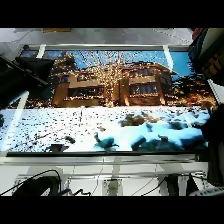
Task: Fold the clothes and pants, and hang the long-sleeved shirts on hangers.
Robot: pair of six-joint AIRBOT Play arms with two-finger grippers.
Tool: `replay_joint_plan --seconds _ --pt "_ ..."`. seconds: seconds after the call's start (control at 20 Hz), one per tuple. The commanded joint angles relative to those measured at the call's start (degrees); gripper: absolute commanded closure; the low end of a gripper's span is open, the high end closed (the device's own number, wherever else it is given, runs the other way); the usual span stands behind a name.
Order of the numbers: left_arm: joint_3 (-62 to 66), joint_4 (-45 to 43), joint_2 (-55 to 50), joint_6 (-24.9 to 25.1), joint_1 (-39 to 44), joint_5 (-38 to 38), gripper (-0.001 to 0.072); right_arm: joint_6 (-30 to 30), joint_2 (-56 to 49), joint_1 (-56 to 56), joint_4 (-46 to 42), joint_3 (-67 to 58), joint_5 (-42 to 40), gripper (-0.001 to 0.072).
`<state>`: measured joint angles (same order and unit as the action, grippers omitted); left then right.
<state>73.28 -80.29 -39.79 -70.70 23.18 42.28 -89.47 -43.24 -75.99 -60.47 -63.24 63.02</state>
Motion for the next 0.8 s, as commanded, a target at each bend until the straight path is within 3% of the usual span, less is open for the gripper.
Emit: replay_joint_plan --seconds 0.0,0.2,0.25,0.35,0.4,0.6,0.65,0.7,0.75 --pt "0.0 -0.3 0.2 0.0 -0.1 0.0 0.0699 -10.5 1.3 -16.5 -15.1 0.1 3.8 0.0698" --pt "0.0 -0.3 -0.6 0.0 -0.1 -0.2 0.0699 -14.0 0.3 -24.0 -19.3 0.1 3.2 0.0684" --pt "0.0 -0.3 -0.9 0.0 -0.1 -0.3 0.0699 -14.0 0.0 -24.2 -19.3 0.1 3.3 0.0573" --pt "0.0 -0.3 -1.7 0.0 -0.1 -0.7 0.0699 -14.0 -0.6 -24.1 -19.2 0.1 3.2 0.0143" --pt "0.0 -0.3 -2.1 0.0 -0.1 -0.7 0.0699 -14.0 -0.8 -24.1 -19.3 0.1 3.1 0.0073" --pt "0.0 -0.3 -3.6 0.0 -0.1 -0.7 0.0699 -14.0 -1.0 -23.5 -16.9 0.1 2.4 0.0109" --pt "0.0 -0.3 -3.8 0.0 -0.1 -0.7 0.0698 -13.8 -1.0 -22.0 -15.5 0.1 1.6 0.0268" --pt "0.0 -0.3 -4.0 0.0 -0.1 -0.7 0.0699 -11.6 -1.0 -19.2 -14.6 0.2 0.5 0.0373" --pt "0.0 -0.3 -4.2 0.0 -0.1 -0.7 0.0698 -6.0 -1.0 -14.7 -14.3 0.3 -0.5 0.0382"
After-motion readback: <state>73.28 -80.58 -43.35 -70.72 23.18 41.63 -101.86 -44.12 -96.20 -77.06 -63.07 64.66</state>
